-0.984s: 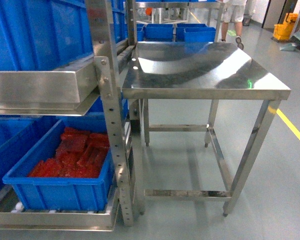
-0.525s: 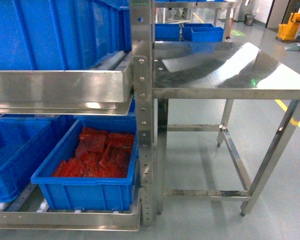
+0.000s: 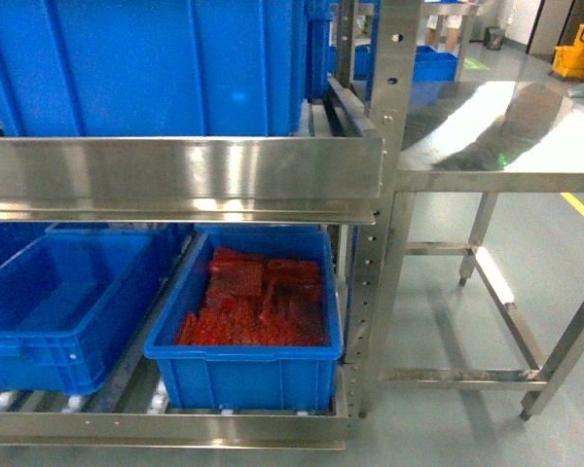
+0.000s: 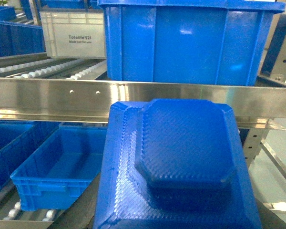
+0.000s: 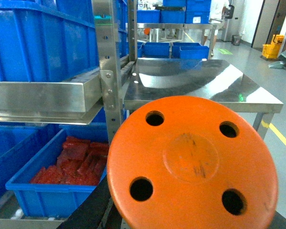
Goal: Sort blue parts and orange caps into right shelf containers
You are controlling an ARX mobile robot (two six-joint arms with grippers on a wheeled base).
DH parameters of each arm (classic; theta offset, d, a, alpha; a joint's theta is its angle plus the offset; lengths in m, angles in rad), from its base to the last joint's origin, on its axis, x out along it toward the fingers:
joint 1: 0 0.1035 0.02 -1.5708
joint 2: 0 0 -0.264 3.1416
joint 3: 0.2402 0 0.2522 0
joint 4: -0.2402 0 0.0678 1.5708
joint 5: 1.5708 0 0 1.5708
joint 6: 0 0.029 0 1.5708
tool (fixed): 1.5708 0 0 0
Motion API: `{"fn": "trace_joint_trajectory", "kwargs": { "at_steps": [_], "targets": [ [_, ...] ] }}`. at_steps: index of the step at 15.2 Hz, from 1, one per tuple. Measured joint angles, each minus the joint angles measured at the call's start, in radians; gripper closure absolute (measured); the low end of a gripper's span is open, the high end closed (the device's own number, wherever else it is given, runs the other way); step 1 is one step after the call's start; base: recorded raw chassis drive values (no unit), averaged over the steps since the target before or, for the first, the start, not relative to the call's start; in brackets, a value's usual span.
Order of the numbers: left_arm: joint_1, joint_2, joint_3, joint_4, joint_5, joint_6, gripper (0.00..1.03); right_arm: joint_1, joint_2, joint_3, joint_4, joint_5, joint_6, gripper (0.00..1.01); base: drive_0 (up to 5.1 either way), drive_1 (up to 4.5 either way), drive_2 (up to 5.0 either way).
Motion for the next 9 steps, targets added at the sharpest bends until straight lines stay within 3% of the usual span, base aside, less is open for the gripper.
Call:
{"fn": "trace_joint_trajectory", "kwargs": {
  "at_steps": [9],
  "targets": [
    [0.0,0.0,0.0,0.0,-0.001,0.0,0.61,0.0,0.0,0.0,-0.001,0.0,0.0,0.57,-5.0,2.41,2.4]
  ]
}}
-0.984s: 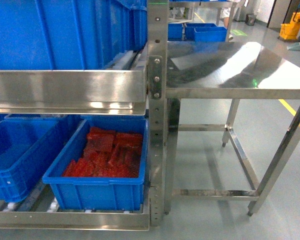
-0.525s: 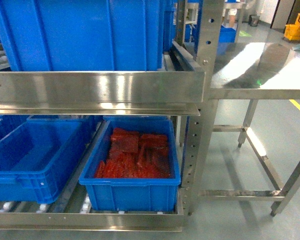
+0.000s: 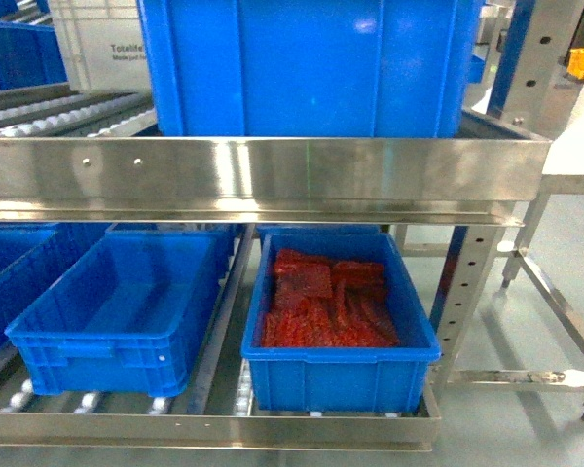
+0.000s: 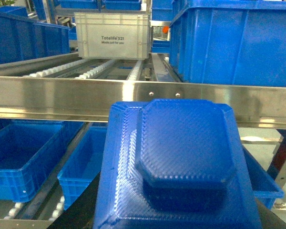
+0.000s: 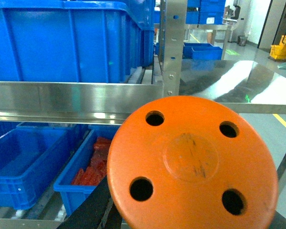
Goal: Sort blue parts and orange caps into right shelf containers
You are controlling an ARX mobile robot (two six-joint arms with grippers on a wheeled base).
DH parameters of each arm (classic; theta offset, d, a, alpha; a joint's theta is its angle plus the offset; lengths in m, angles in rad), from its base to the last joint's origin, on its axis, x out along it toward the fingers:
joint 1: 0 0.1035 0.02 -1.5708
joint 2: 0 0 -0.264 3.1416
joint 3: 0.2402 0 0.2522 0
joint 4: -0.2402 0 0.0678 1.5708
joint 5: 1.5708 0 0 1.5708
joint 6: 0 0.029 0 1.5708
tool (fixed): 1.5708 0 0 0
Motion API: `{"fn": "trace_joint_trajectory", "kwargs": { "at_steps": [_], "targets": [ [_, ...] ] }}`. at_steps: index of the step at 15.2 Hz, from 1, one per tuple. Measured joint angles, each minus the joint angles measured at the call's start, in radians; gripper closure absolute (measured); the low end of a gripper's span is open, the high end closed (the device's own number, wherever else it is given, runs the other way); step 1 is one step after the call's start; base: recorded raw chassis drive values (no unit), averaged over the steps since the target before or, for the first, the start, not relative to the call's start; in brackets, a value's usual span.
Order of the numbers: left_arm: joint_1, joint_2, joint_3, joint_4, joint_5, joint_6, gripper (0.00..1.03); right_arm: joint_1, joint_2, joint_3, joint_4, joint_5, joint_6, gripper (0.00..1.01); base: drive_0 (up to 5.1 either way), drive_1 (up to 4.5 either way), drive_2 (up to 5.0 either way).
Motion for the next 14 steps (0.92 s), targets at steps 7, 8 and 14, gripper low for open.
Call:
{"fn": "trace_joint_trajectory", "kwargs": {
  "at_steps": [7,8,14],
  "targets": [
    [0.0,0.0,0.0,0.002,0.001,0.0,0.61,0.0,0.0,0.0,0.002,0.0,0.0,0.57,-5.1,2.36,2.4],
    [0.0,0.0,0.0,0.001,0.001,0.0,0.61,0.0,0.0,0.0,0.002,0.0,0.0,0.57,-5.0,2.41,2.4],
    [0.0,0.0,0.0,0.001,0.002,0.0,0.61,0.0,0.0,0.0,0.0,0.0,0.0,0.57,-5.1,2.33,2.3]
  ]
}}
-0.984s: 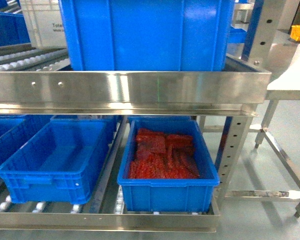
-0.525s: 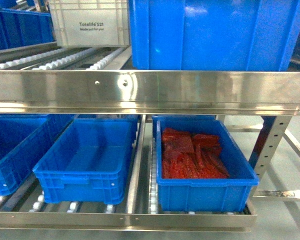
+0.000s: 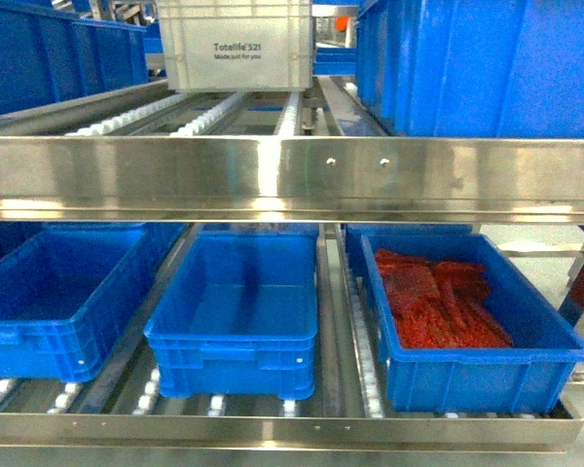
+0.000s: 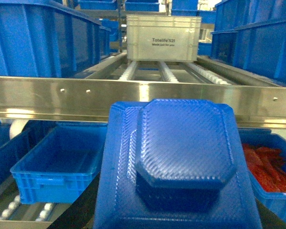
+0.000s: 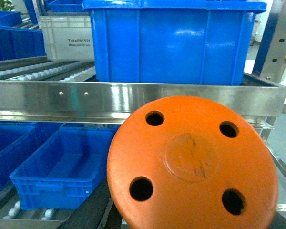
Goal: Sort blue parts and orange caps into right shelf containers
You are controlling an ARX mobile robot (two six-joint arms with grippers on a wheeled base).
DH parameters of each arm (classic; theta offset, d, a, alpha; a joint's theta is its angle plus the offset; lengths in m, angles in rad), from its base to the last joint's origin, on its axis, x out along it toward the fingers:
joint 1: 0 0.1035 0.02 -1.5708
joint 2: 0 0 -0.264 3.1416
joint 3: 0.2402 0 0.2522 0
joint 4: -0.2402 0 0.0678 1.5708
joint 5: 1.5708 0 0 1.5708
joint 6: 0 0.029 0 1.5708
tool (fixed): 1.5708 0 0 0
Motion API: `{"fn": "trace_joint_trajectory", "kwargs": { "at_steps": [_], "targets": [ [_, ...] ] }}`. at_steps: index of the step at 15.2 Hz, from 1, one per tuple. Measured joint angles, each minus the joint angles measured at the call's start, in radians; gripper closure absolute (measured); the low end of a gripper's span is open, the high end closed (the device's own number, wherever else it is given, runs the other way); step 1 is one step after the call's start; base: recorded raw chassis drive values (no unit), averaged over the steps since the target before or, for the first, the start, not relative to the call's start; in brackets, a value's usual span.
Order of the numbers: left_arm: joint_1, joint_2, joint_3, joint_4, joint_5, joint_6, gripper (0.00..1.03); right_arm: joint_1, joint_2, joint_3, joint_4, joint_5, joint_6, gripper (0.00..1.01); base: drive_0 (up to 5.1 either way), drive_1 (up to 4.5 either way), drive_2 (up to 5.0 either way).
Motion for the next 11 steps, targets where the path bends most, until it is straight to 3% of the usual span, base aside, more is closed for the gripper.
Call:
{"fn": "trace_joint_trajectory", "kwargs": {
  "at_steps": [11],
  "targets": [
    [0.0,0.0,0.0,0.0,0.0,0.0,0.61,0.0,0.0,0.0,0.0,0.0,0.0,0.57,-4.9,2.48,2.5]
  ]
}}
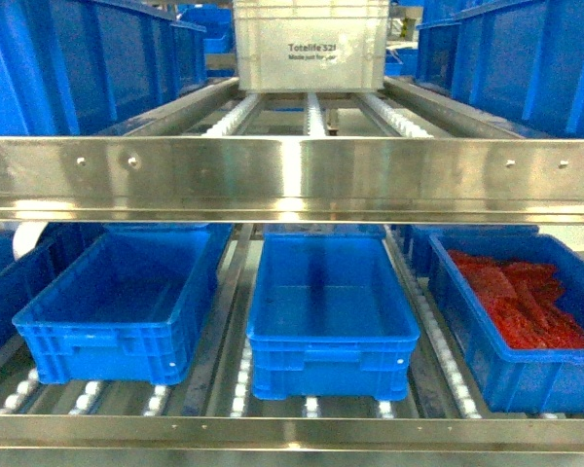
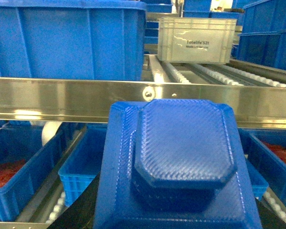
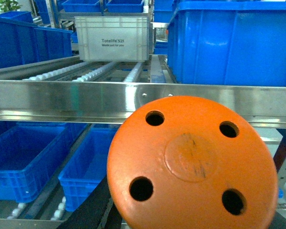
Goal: Sort blue parts and orange caps into right shelf containers
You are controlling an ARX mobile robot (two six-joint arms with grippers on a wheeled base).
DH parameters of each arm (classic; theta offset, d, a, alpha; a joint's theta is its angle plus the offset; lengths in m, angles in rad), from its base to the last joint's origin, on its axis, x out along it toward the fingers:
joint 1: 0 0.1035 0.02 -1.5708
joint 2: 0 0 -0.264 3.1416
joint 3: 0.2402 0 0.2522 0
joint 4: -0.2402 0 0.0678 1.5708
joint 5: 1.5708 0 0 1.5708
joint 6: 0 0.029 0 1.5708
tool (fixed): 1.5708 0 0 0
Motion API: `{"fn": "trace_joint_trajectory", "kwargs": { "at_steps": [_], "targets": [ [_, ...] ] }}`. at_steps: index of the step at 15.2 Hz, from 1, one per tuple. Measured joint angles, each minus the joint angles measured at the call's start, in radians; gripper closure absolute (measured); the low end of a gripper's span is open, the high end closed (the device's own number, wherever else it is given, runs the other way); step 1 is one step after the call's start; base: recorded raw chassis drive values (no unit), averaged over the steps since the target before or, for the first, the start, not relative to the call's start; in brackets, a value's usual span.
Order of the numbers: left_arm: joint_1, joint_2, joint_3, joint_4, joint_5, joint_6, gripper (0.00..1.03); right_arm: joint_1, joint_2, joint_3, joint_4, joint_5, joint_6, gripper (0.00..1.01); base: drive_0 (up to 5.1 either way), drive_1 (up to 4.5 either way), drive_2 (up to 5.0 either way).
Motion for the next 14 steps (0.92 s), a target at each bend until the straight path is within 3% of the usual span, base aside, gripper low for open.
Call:
{"fn": "trace_joint_trajectory", "kwargs": {
  "at_steps": [10,14],
  "targets": [
    [0.0,0.0,0.0,-0.001,0.0,0.0,0.61,0.0,0.0,0.0,0.0,0.0,0.0,0.57,-4.9,2.44,2.4],
    [0.0,0.0,0.0,0.002,-0.002,0.0,0.61,0.0,0.0,0.0,0.0,-0.003,0.0,0.57,0.0,0.0,0.0]
  ]
}}
